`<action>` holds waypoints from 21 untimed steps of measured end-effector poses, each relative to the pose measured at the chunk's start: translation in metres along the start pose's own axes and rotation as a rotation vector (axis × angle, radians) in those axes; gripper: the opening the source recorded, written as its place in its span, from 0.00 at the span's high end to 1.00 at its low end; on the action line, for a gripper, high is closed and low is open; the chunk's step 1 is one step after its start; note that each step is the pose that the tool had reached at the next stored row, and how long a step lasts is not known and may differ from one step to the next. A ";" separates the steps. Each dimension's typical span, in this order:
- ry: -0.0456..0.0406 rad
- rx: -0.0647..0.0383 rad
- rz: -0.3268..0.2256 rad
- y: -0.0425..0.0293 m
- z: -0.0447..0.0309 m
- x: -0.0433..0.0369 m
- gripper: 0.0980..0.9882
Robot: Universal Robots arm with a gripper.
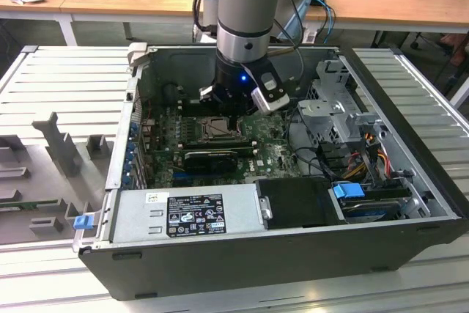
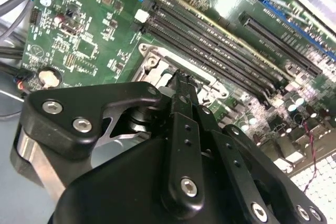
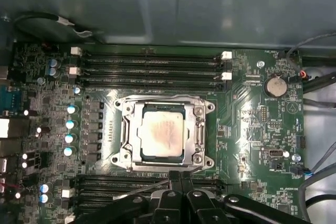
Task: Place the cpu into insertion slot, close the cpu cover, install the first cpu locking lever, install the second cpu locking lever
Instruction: 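Install the second cpu locking lever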
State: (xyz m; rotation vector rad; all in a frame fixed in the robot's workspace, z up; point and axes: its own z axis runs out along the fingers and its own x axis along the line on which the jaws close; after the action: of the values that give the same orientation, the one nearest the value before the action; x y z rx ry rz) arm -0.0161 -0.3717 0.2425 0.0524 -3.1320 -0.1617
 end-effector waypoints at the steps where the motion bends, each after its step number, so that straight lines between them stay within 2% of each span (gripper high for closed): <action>1: 0.0006 -0.001 0.000 -0.0009 0.0006 0.0000 0.99; 6: 0.0007 -0.004 0.000 -0.0043 0.0004 0.0001 0.99; 7: 0.0006 -0.008 0.000 -0.0061 0.0002 0.0002 0.99; 9: 0.0003 -0.016 -0.001 -0.0091 0.0001 0.0005 0.99; 10: 0.0011 -0.035 -0.001 -0.0141 0.0010 0.0006 0.99; 12: 0.0012 -0.044 -0.005 -0.0152 0.0021 0.0098 0.99; 13: 0.0016 -0.045 -0.008 -0.0153 0.0023 0.0148 0.99; 17: 0.0028 -0.046 -0.018 -0.0153 0.0029 0.0246 0.99; 21: 0.0031 -0.046 -0.020 -0.0153 0.0031 0.0260 0.99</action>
State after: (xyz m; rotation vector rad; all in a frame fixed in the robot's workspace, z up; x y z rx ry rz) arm -0.0416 -0.3874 0.2379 0.0835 -3.1240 -0.2330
